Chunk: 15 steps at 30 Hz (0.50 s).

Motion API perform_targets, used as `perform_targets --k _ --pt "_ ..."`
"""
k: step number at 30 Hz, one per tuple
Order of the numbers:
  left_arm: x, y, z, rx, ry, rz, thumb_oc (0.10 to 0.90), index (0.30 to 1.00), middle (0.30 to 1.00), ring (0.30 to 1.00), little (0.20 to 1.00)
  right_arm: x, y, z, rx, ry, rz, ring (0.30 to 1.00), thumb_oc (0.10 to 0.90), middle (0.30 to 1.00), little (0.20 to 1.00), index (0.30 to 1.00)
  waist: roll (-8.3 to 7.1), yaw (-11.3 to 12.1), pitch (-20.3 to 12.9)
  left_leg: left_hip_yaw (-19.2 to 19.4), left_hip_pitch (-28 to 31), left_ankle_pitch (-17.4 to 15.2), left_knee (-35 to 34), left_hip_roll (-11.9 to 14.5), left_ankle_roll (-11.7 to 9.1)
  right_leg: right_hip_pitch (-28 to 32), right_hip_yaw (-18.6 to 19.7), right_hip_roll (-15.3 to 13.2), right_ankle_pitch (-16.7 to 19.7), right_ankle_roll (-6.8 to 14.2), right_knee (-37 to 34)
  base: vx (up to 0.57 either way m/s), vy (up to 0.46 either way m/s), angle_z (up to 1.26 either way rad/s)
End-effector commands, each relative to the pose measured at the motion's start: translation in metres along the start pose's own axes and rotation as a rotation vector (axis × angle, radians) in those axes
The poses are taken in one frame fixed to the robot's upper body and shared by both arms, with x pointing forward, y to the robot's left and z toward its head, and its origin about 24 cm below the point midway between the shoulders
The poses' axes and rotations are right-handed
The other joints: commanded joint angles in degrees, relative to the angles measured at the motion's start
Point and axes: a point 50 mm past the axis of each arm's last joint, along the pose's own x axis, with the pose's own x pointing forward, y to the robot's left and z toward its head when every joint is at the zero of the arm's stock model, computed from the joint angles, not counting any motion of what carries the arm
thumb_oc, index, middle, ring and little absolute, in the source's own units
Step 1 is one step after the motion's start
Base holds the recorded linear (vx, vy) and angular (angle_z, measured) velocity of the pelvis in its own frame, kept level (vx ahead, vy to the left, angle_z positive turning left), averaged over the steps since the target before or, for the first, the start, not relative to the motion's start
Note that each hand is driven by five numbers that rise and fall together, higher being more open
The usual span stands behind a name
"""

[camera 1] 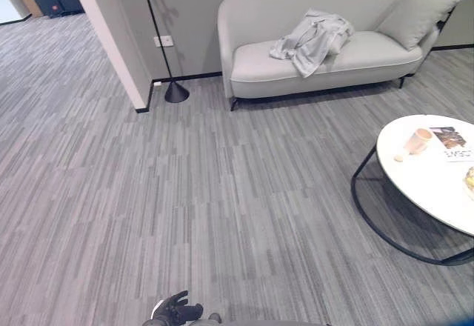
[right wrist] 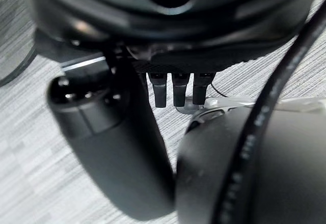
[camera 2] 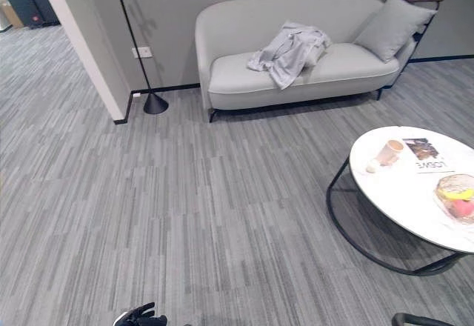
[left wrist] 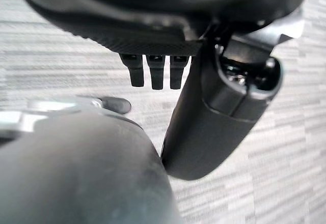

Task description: Hang the clothes on the sofa on the clothes rack.

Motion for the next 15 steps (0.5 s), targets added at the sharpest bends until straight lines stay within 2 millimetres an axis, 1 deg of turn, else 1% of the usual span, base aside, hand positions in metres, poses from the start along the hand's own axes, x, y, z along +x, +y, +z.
perform_targets --k 1,3,9,10,11,12,13,15 --pt "0.003 -0.015 0.005 0.018 0.005 -0.03 0.8 0.9 0.9 0.9 0.9 0.002 0.016 0.006 -0.08 0.0 0.034 0.9 0.8 0.9 0.9 0.9 -1.88 0.6 0.7 -4.0 -3.4 0.0 -1.7 -4.6 2.1 1.2 1.7 -2.3 -0.4 0.9 0.3 0.0 -0.036 0.0" --pt "0.003 -0.016 0.005 0.025 0.006 -0.033 0.8 0.9 0.9 0.9 0.9 0.001 0.014 0.004 -0.102 0.01 0.028 0.9 0.8 0.9 0.9 0.9 -1.85 0.2 0.6 -4.4 -3.4 0.3 -1.7 -4.2 1.8 1.4 1.7 -1.7 -0.8 0.6 0.3 -0.01 -0.079 0.02" --pt "0.003 -0.016 0.005 0.025 0.006 -0.033 0.8 0.9 0.9 0.9 0.9 0.001 0.014 0.004 -0.102 0.01 0.028 0.9 0.8 0.9 0.9 0.9 -1.85 0.2 0.6 -4.4 -3.4 0.3 -1.7 -4.2 1.8 1.4 1.7 -1.7 -0.9 0.6 0.3 0.0 -0.032 0.02" --pt "0.003 -0.014 0.001 -0.027 0.032 -0.031 0.8 0.9 0.9 0.9 0.9 0.001 0.01 0.0 -0.153 0.036 0.022 0.9 0.8 0.9 0.9 0.9 -1.64 0.2 0.3 -5.8 -3.5 1.0 -1.7 -3.4 1.3 2.3 0.9 -0.5 -2.1 -0.4 0.5 0.0 -0.163 0.01" --pt "0.002 -0.015 -0.003 -0.036 0.053 -0.038 0.8 0.9 0.9 0.9 0.9 0.001 0.009 0.002 -0.174 0.032 0.022 0.9 0.8 0.9 0.9 0.9 -1.48 0.1 0.1 -6.0 -3.3 1.1 -1.7 -3.3 1.2 2.5 0.7 -0.3 -2.3 -0.5 0.6 0.04 -0.191 0.12" --pt "0.001 -0.017 -0.008 -0.001 0.066 -0.054 0.8 0.9 0.9 0.9 0.9 0.001 0.01 0.009 -0.264 0.012 0.026 0.9 0.8 0.9 0.9 0.9 -1.12 0.3 -0.4 -6.7 -2.7 0.9 -1.7 -3.4 1.3 3.4 0.5 -0.1 -2.7 -0.7 0.6 0.04 -0.043 0.16" --pt "0.001 -0.017 -0.008 -0.001 0.066 -0.054 0.8 0.9 0.9 0.9 0.9 0.001 0.01 0.009 -0.265 0.012 0.026 0.9 0.8 0.9 0.9 0.9 -1.11 0.3 -0.4 -6.7 -2.7 0.9 -1.7 -3.4 1.3 3.4 0.4 -0.1 -2.7 -0.7 0.6 0.05 -0.023 0.17" --pt "0.001 -0.019 -0.007 0.04 0.063 -0.066 0.8 0.9 0.9 0.9 0.9 0.002 0.012 0.011 -0.332 0.01 0.032 0.9 0.8 0.9 0.9 0.9 -0.96 0.5 -0.7 -7.1 -2.4 0.8 -1.7 -3.6 1.3 3.8 0.2 -0.1 -2.8 -0.7 0.4 0.05 0.028 0.1"
